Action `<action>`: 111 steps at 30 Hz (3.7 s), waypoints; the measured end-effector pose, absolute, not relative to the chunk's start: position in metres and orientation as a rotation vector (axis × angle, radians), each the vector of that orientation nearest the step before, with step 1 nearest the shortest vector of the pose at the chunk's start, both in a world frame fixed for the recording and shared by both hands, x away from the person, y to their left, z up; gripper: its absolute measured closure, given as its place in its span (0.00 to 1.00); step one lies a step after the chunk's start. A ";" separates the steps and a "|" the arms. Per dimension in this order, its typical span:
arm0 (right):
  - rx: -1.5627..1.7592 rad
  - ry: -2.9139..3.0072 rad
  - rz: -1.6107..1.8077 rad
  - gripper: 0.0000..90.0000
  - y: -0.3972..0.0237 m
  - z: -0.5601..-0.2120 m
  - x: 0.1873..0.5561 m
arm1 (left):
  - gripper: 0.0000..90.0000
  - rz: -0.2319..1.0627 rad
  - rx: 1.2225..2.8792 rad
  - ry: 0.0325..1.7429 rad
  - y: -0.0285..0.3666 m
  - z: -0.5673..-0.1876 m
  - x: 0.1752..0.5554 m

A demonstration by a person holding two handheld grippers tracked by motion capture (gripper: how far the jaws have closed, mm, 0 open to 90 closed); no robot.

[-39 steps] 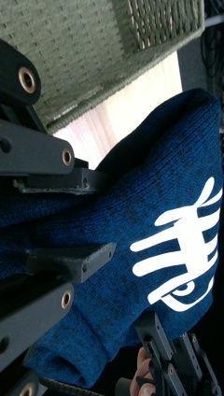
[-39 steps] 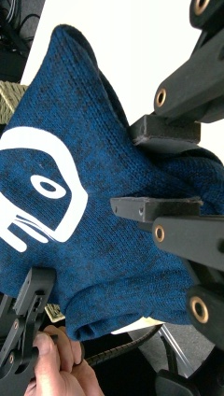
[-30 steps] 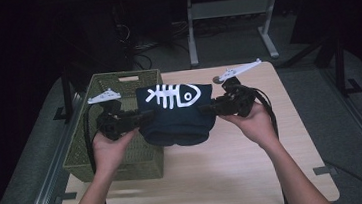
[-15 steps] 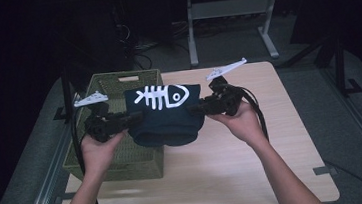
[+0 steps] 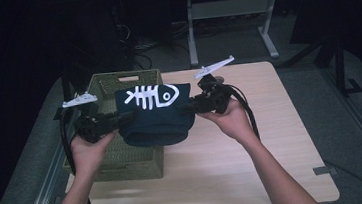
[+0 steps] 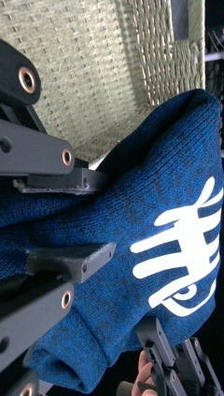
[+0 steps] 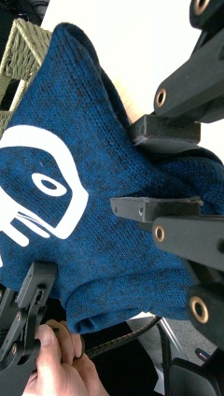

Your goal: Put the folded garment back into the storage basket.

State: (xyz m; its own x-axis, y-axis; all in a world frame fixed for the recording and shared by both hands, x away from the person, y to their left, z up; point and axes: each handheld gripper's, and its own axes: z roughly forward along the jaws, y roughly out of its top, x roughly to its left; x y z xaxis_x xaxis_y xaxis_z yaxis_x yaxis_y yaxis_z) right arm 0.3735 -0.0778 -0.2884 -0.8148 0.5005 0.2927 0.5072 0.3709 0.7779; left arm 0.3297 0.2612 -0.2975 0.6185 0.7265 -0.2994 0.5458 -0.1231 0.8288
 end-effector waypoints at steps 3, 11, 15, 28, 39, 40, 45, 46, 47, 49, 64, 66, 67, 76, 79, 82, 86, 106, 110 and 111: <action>-0.943 -2.601 -1.475 0.77 -0.073 -0.288 0.375 | 0.75 0.221 1.795 1.034 0.265 -0.298 0.329; -0.925 -2.594 -1.478 0.77 -0.061 -0.287 0.380 | 0.75 0.227 1.792 1.042 0.278 -0.298 0.330; -0.912 -2.584 -1.485 0.78 -0.054 -0.290 0.383 | 0.75 0.228 1.786 1.066 0.285 -0.300 0.328; -0.893 -2.578 -1.491 0.78 -0.022 -0.294 0.389 | 0.75 0.255 1.767 1.125 0.311 -0.304 0.331; -0.886 -2.569 -1.496 0.77 -0.001 -0.299 0.394 | 0.75 0.274 1.753 1.176 0.329 -0.308 0.330; -0.884 -2.568 -1.496 0.77 0.001 -0.299 0.394 | 0.75 0.276 1.751 1.183 0.330 -0.308 0.330; -0.886 -2.560 -1.498 0.77 0.010 -0.304 0.396 | 0.75 0.288 1.751 1.204 0.337 -0.310 0.331; -0.887 -2.555 -1.498 0.77 0.012 -0.304 0.396 | 0.75 0.290 1.749 1.211 0.338 -0.310 0.331; -0.888 -2.553 -1.493 0.77 0.014 -0.305 0.397 | 0.75 0.293 1.749 1.215 0.340 -0.311 0.331; -0.887 -2.558 -1.486 0.77 0.017 -0.306 0.397 | 0.75 0.297 1.748 1.223 0.342 -0.311 0.330; -0.900 -2.561 -1.454 0.77 0.039 -0.318 0.403 | 0.73 0.298 1.741 1.300 0.357 -0.325 0.337; -0.901 -2.563 -1.454 0.77 0.041 -0.320 0.404 | 0.73 0.296 1.745 1.310 0.358 -0.328 0.339; -0.900 -2.565 -1.451 0.77 0.042 -0.322 0.404 | 0.73 0.295 1.746 1.313 0.359 -0.329 0.340; -0.907 -2.592 -1.404 0.76 0.053 -0.330 0.405 | 0.71 0.326 1.754 1.363 0.362 -0.338 0.342; -0.903 -2.614 -1.377 0.76 0.057 -0.334 0.405 | 0.71 0.338 1.777 1.373 0.361 -0.342 0.343; -0.902 -2.624 -1.365 0.76 0.059 -0.337 0.405 | 0.71 0.328 1.770 1.390 0.362 -0.344 0.344; -0.915 -2.625 -1.346 0.76 0.062 -0.338 0.405 | 0.71 0.327 1.784 1.393 0.363 -0.346 0.346; -0.998 -2.722 -1.363 0.49 0.057 -0.334 0.404 | 0.55 0.423 1.789 1.443 0.370 -0.344 0.349; -1.004 -2.688 -1.410 0.50 0.043 -0.326 0.406 | 0.56 0.422 1.772 1.429 0.371 -0.341 0.347; -0.997 -2.670 -1.420 0.49 0.039 -0.324 0.407 | 0.56 0.422 1.774 1.418 0.369 -0.340 0.347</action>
State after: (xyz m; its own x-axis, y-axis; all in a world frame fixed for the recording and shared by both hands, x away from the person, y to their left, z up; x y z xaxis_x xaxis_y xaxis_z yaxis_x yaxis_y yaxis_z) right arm 0.4071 0.0386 -0.3245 -0.8031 0.5440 0.2433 0.5059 0.4066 0.7607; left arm 0.3465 0.3695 -0.3399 0.3136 0.9239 -0.2191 0.6538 -0.0427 0.7555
